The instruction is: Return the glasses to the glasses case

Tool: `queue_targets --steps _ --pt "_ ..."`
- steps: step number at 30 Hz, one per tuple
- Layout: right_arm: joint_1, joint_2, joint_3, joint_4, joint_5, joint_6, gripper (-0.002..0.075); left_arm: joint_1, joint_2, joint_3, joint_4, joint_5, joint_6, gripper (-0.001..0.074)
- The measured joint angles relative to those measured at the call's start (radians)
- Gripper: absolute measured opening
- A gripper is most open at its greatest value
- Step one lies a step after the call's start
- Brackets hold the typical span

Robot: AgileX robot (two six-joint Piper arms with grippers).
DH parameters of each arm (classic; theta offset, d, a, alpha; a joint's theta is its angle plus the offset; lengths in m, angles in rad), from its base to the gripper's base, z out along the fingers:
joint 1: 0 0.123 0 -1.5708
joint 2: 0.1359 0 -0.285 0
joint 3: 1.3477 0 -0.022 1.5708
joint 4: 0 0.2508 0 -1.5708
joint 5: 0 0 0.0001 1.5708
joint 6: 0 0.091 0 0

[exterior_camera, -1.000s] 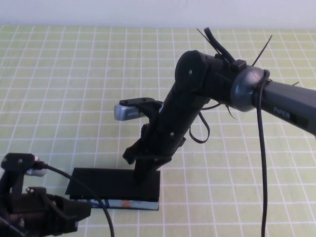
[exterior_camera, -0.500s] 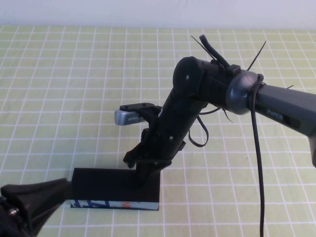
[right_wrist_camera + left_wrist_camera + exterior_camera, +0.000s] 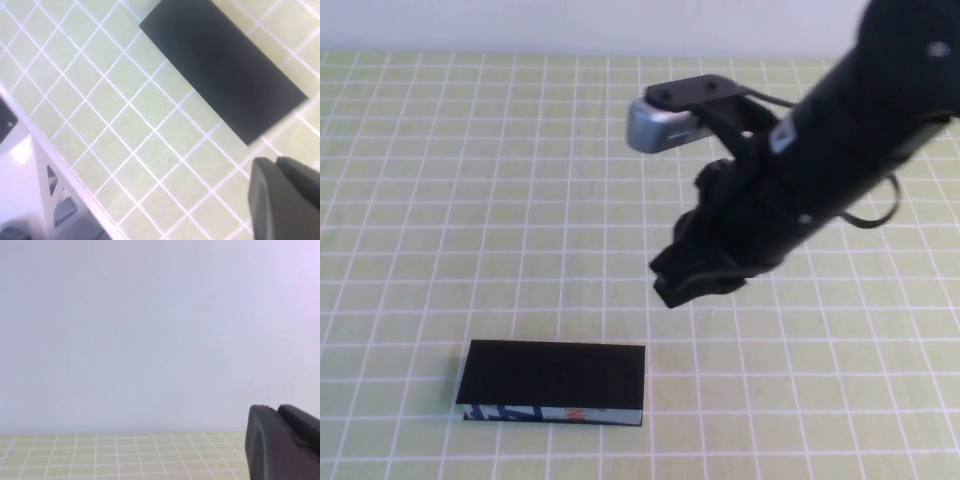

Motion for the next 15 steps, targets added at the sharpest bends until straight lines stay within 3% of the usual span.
queue_targets --steps 9,15 --pt "0.0 -0.496 0.374 -0.145 -0.119 0.185 -0.0011 0.0 -0.085 0.112 0.038 0.012 0.019 -0.0002" --pt "0.0 -0.766 0.581 -0.164 -0.152 0.208 -0.0011 0.0 -0.089 0.214 0.046 0.019 0.027 -0.0002"
